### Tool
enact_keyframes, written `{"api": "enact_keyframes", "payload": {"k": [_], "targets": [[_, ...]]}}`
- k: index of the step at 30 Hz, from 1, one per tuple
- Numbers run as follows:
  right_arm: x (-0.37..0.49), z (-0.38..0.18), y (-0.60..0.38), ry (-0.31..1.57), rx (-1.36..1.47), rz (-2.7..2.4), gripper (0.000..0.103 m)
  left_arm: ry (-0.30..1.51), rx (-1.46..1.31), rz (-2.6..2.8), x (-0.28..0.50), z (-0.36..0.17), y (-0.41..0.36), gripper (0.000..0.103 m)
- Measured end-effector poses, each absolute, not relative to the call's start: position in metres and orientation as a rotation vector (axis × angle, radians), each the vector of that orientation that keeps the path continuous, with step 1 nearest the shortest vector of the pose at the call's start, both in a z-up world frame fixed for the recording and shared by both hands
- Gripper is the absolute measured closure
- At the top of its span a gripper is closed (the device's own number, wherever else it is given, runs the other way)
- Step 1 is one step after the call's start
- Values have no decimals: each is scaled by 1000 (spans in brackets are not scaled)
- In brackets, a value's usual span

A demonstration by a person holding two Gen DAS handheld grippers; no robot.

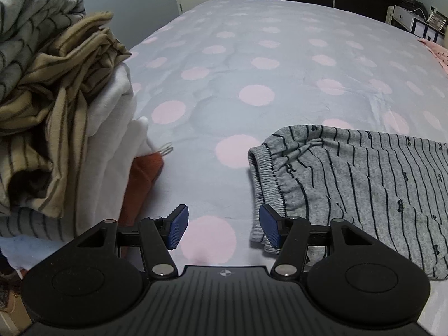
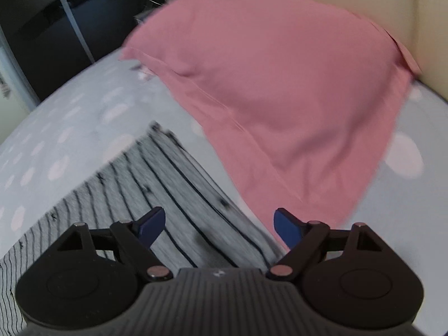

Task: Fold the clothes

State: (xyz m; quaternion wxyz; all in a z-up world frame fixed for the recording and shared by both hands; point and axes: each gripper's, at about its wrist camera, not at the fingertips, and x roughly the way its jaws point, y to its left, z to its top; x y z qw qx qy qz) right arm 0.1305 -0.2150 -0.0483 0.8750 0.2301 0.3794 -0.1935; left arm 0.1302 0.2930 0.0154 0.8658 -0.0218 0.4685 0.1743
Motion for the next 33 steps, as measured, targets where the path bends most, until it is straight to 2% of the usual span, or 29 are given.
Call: {"api": "enact_keyframes", "payload": {"k": [5,9,11,12,14,17,21,26,33], "targets": [[113,-68,-233,839,683,-452,16,965,-50,371,129,19,289,49],[111,-73,-231,838,726,-461,18,963,-25,350,132,21,280,49],[113,-75,-227,837,721,-467,39,960,-2,342,134,21,274,49],[114,-75,-224,845,691,-482,47,958,8,340,135,22,272,49],[117,-74,-224,829,672,-471,82,949,10,337,135,23,269,49],[118,-73,-225,811,686,-459,87,935,-18,342,135,26,272,49],[122,-50,-210,796,645,-441,87,934,-48,341,136,25,278,49],[135,8,-166,771,595,-355,87,975,-105,335,138,16,283,49],[151,96,-55,720,535,-167,88,947,-119,260,129,27,272,49]]}}
